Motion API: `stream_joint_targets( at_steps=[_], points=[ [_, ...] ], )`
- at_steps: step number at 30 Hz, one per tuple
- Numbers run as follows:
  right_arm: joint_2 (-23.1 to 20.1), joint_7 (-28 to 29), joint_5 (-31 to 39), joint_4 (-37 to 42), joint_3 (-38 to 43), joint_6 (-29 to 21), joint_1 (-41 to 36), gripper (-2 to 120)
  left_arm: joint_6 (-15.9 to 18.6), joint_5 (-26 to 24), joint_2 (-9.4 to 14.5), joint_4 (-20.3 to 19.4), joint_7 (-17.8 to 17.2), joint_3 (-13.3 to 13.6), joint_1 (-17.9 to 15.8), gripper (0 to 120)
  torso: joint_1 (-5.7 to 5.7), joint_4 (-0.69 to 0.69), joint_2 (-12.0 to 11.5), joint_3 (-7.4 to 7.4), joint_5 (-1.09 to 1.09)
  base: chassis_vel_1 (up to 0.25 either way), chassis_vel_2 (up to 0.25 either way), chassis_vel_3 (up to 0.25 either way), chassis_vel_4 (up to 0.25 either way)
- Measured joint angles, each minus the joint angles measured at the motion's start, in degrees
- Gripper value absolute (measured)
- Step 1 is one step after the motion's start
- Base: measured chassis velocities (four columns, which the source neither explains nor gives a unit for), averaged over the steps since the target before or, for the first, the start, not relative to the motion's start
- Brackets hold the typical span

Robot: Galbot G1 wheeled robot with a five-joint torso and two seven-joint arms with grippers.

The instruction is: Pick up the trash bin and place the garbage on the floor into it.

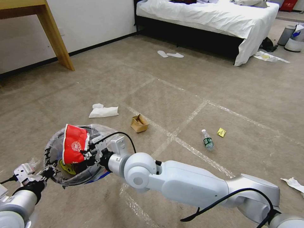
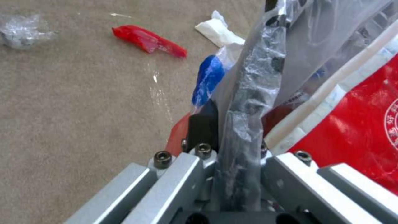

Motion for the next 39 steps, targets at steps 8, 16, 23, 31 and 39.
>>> stream_joint_targets(
  at_steps=[8,16,23,31,39],
  points=[
    [0.10,0.13,-0.79,-0.08,-0.66,-0.02,-0.40,9,-0.07,0.04,-0.05,0.06,0.06,-0.07,-0.11,0,0.00,0.00,0.00,0.00,0.00,0.000,0.000,0.000,0.000],
    [-0.42,0.28,-0.94,0.94,-0.77,-0.22,-0.87,42,-0.12,0.26,-0.32,0.25,0.06,0.19,-0.27,0,0.00,0.00,0.00,0.00,0.00,0.000,0.000,0.000,0.000],
    [-0.79,0.34,-0.95,1.66,-0.79,-0.36,-0.98,68,-0.14,0.34,-0.41,0.38,0.07,0.23,-0.31,0,0.00,0.00,0.00,0.00,0.00,0.000,0.000,0.000,0.000],
    [-1.31,0.37,-0.95,2.55,-0.65,-0.40,-1.50,95,-0.13,0.26,-0.45,0.40,0.30,0.39,-0.32,0,0.00,0.00,0.00,0.00,0.00,0.000,0.000,0.000,0.000],
    [-2.84,-2.18,-1.43,6.12,3.49,2.93,-4.32,100,-0.28,0.48,-0.67,0.67,0.00,0.22,-0.43,0,0.00,0.01,0.00,0.00,0.01,0.000,0.000,0.000,0.000]
  ],
)
